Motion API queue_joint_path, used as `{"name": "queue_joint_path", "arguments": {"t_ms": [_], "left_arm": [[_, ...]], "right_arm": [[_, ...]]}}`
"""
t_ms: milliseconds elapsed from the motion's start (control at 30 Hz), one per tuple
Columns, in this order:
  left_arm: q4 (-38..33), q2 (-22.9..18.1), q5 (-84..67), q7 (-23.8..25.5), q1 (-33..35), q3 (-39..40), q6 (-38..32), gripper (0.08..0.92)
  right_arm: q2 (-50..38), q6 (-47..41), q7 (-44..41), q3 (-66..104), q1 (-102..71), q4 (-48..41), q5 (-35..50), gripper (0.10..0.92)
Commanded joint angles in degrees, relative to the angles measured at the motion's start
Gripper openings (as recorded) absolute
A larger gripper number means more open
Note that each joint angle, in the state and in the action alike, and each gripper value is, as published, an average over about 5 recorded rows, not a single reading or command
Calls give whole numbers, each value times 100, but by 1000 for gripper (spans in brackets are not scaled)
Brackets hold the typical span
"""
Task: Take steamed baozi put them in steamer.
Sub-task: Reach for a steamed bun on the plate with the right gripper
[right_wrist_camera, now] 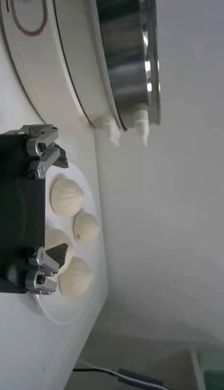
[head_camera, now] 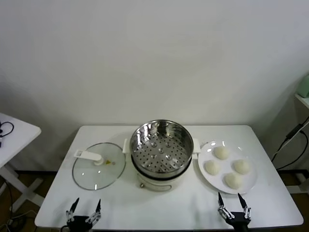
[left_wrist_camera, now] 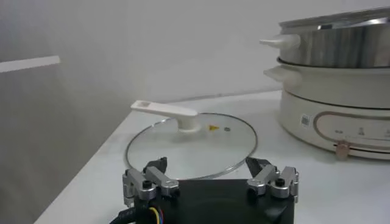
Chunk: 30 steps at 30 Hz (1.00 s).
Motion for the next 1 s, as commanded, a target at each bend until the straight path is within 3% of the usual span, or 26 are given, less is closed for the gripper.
{"name": "queue_joint_path", "arguments": {"t_ms": [33,367,567,800,1000], "left_arm": [[23,44,28,5,-19,18,-15,823],[54,116,14,15,-100,-2,-38,823],[51,168,22,59,-122,19,-46,823],[20,233,38,112,-139,40,-55,823],[-17,263,80,137,-144,72,-73,823]], "right_arm": [[-143,-1230,91,413,722,224,-22,823],[-1558,-3486,292,351,2482,334,606,823],[-2706,-4610,-272,-270,3264,110,412,823],[-4055,-4894,-1963,-1414,4239,-208,-784,823],[-5151,-4270,-3422,-2633,5252,-779,-1511,823]]}}
